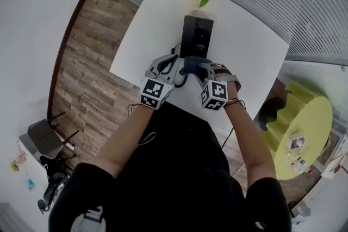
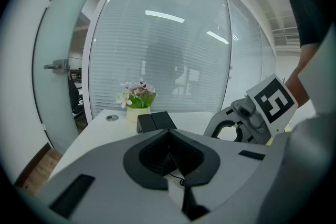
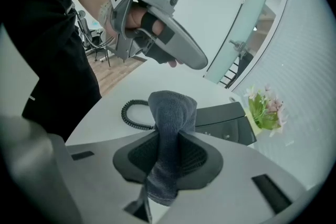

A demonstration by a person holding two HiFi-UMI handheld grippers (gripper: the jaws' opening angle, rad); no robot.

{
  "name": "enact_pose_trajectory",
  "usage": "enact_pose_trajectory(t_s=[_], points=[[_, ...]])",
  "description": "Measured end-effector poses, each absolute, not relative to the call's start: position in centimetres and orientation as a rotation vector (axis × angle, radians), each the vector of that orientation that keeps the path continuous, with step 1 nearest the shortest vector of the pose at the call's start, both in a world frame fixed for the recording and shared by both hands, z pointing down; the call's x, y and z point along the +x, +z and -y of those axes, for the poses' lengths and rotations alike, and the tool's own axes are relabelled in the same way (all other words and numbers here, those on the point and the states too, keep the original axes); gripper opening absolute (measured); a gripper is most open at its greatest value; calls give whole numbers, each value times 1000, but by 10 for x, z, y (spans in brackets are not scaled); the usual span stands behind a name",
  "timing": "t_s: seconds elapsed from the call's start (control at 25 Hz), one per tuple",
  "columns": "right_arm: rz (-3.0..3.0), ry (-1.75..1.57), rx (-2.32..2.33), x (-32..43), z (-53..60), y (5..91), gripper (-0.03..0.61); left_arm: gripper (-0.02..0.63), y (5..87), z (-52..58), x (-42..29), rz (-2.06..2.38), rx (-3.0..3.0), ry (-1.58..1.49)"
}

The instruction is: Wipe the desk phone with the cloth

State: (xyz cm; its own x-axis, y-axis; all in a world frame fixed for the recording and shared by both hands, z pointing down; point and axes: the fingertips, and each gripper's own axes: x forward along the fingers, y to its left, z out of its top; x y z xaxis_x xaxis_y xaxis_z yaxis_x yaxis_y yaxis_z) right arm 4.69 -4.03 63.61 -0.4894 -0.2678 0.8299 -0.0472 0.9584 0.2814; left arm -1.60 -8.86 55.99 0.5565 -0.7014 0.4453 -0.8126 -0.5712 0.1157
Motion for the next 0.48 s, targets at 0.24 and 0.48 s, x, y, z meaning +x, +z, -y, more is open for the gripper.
enact_pose_trajectory(t_s=[0.24, 0.48], points=[[2116, -356, 334, 39, 67, 578, 101, 11, 518, 98, -28, 1335, 2516, 476], [2110, -452, 491, 31, 115, 539, 101, 11, 503, 128, -42, 1369, 2533, 445]])
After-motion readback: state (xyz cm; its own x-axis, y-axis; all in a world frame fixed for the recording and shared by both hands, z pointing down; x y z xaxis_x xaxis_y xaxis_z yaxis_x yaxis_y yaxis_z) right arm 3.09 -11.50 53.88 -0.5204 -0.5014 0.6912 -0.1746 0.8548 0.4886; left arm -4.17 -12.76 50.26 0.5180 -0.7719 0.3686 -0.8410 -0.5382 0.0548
